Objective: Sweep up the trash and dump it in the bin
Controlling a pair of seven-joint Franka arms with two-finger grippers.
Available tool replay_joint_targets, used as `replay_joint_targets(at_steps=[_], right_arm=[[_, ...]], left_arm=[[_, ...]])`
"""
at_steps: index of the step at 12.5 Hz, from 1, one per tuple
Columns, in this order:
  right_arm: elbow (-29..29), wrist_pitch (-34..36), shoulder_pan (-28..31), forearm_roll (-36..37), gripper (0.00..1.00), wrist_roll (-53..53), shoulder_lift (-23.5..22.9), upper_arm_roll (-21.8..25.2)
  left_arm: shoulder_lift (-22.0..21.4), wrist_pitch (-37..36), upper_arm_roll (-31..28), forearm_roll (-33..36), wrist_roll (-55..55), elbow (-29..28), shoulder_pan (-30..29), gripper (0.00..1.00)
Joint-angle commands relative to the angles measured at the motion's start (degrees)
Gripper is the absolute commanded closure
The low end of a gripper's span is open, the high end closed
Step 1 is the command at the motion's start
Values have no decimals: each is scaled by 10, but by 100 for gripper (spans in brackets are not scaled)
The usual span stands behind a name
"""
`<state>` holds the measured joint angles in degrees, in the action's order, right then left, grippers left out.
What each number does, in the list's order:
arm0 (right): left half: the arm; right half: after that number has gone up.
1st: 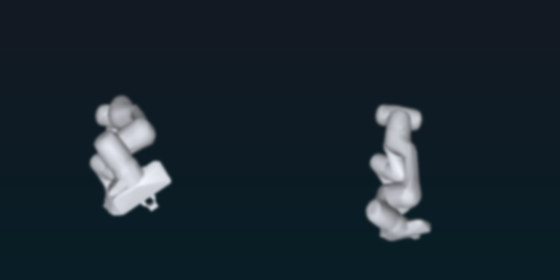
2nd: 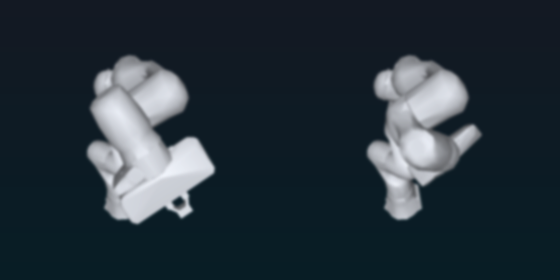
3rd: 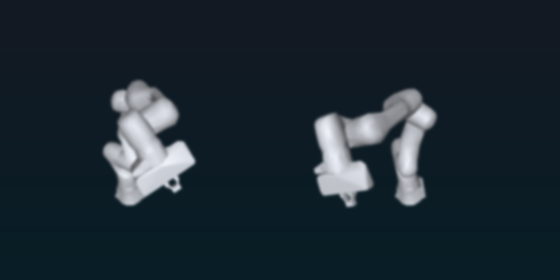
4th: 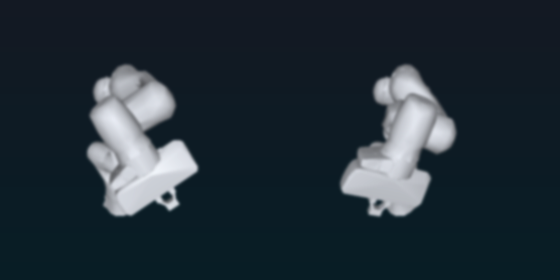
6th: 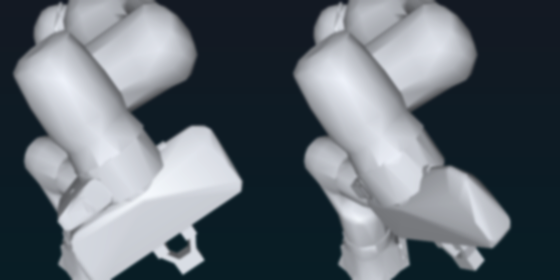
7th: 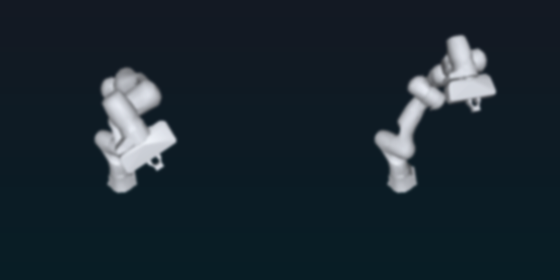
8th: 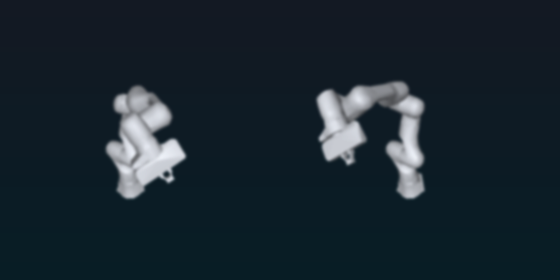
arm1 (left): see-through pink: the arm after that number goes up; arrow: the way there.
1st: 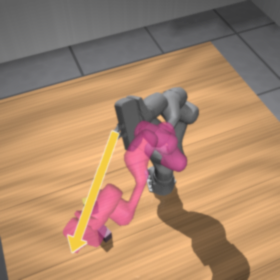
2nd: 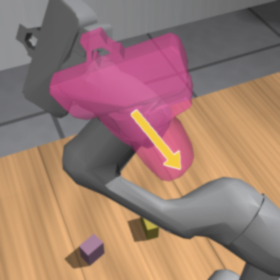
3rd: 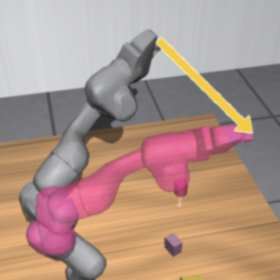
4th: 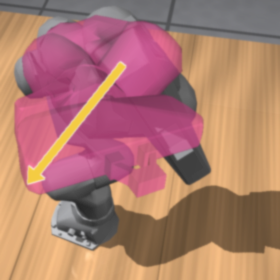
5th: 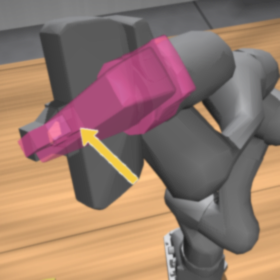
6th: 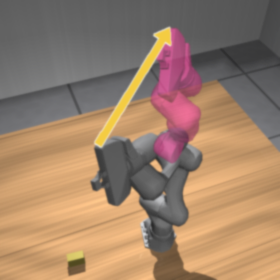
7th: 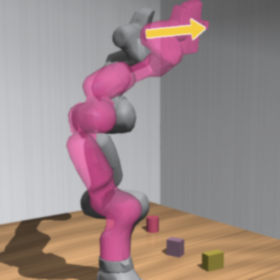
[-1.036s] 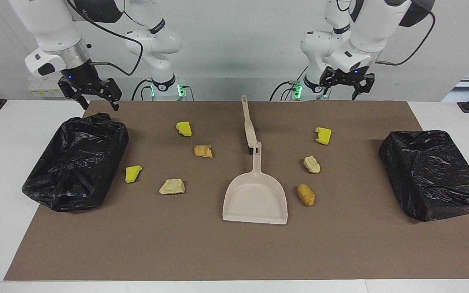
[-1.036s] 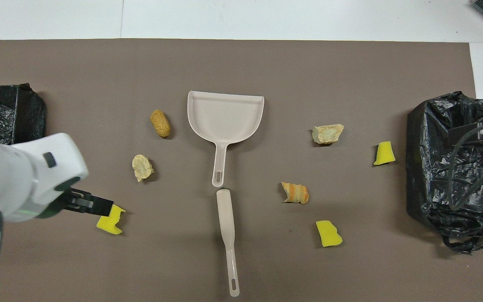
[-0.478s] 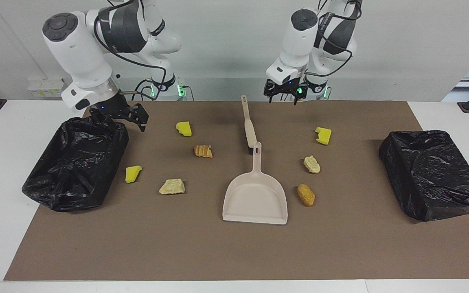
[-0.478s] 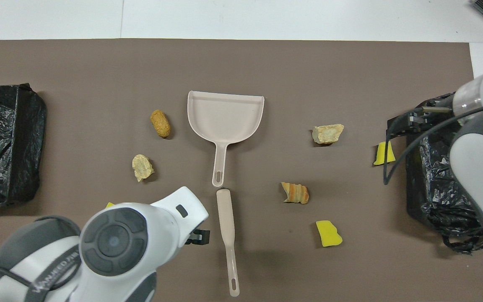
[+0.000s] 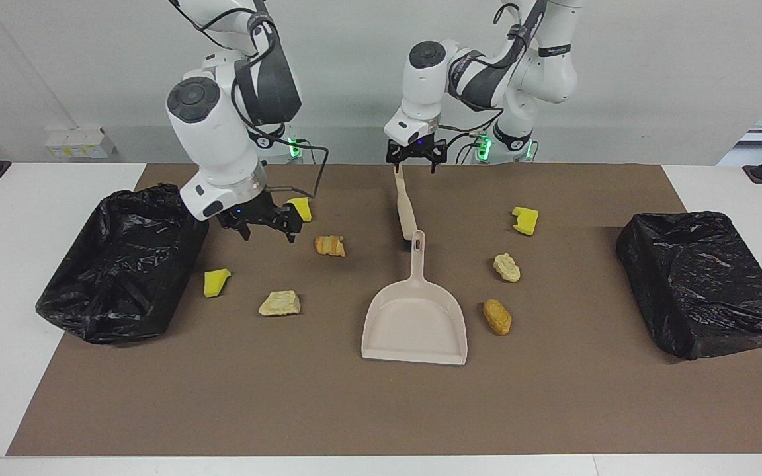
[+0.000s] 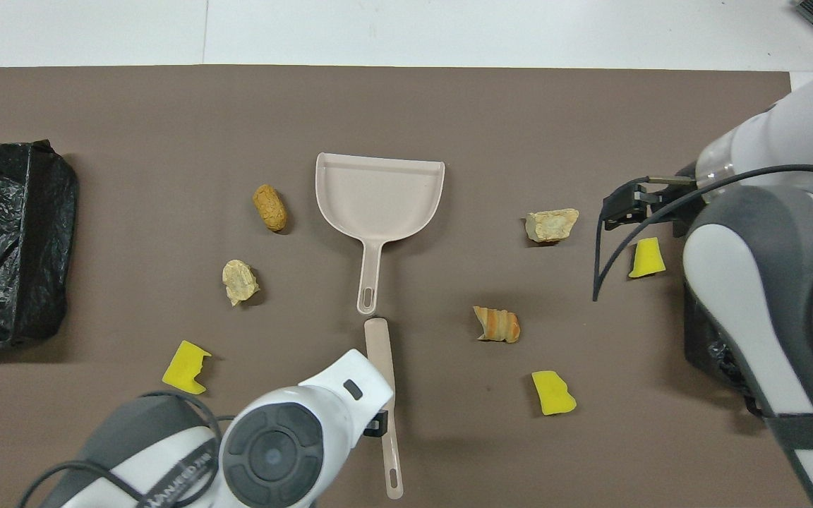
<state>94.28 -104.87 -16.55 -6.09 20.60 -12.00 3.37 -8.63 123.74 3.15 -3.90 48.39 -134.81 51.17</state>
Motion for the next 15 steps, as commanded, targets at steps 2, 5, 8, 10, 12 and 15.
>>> replay_joint_targets(at_steps=[2,5,8,10,12,15], right_arm=[[-6,-24,-29,-56,0,70,-48,1],[-13,-50,-71,-64,0,123,-77,1],[-16,-84,-102,-65,0,167,-93,1],[-16,-101,-111,-61,0,167,-96,1],[-14,-106,-123,-60,8,167,-95,1],[-11,-118,-146,-67,8,170,-97,1]], left_arm=[[37,53,-12,-5,21,-14,32,0],[34,49,-11,-6,21,-21,33,33],[31,33,-12,-5,0,-22,40,100],[30,15,-12,-6,-40,-22,35,100],[26,-41,-18,-5,-74,-13,24,100],[13,-125,-21,5,-221,20,-46,100]])
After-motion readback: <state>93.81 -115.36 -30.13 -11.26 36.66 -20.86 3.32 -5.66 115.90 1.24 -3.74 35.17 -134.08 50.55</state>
